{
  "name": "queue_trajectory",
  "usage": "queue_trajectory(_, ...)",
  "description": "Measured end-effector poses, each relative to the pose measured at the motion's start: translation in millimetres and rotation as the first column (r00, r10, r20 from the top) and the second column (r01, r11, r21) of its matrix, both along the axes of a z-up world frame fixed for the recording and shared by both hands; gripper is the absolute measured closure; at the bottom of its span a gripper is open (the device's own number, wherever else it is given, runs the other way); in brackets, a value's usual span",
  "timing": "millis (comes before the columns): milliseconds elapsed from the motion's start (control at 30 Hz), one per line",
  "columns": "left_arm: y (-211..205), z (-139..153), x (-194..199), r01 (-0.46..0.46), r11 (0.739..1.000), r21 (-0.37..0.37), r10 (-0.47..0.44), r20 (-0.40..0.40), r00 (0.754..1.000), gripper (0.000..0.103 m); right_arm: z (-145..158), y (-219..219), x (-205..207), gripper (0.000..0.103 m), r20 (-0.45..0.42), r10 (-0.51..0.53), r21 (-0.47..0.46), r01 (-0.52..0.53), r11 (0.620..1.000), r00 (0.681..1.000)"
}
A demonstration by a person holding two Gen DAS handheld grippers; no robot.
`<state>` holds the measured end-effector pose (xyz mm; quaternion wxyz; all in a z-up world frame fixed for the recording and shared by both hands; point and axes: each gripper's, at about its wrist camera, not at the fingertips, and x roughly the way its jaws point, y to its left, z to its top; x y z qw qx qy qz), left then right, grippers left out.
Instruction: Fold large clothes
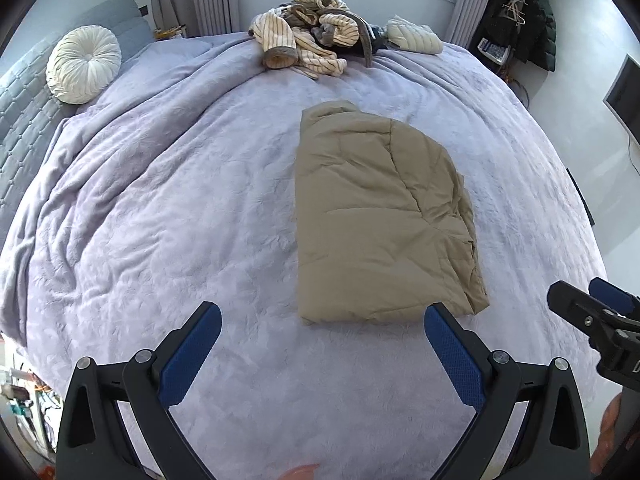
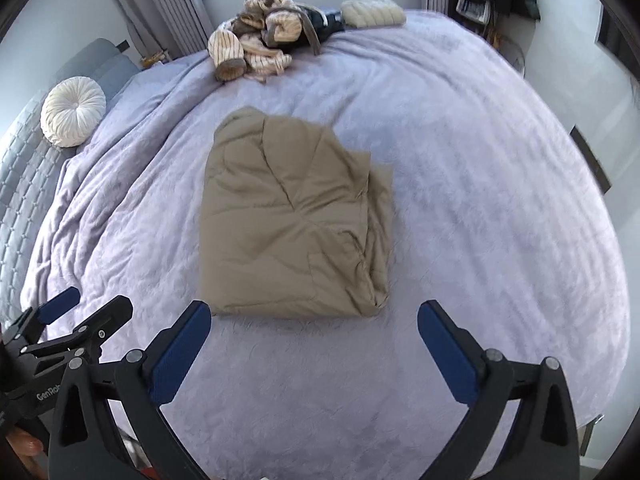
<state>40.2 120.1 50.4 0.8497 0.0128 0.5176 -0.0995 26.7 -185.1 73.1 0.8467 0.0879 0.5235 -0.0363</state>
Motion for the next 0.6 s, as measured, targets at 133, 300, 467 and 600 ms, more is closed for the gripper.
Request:
queue_trajectory(133, 0, 10, -5, 0.001, 1.000, 0.018, -0.001, 0.018, 1.000, 0.001, 8, -2, -6, 0.000, 0.006, -0.029, 0.015, 0.029, 0.999, 1.000)
queue_trajectory(300, 3, 18, -11, -0.010, 1.000, 0.004, 0.010, 0.011, 1.000, 0.001, 13, -2, -11, 0.000, 0.001, -0.060, 0.012, 0.060, 0.998, 0.998)
queue_trajectory(467, 7, 19, -15, -0.022, 1.000, 0.008, 0.022, 0.006, 1.000, 0.001, 15, 0, -13, 0.000, 0.002, -0.058, -0.004, 0.058, 0.998, 0.998)
queue_trajectory(600, 8, 21, -16, -0.025, 1.000, 0.016, 0.024, 0.009, 1.000, 0.001, 17, 2, -15, 0.000, 0.005, -0.054, -0.010, 0.054, 0.998, 0.999)
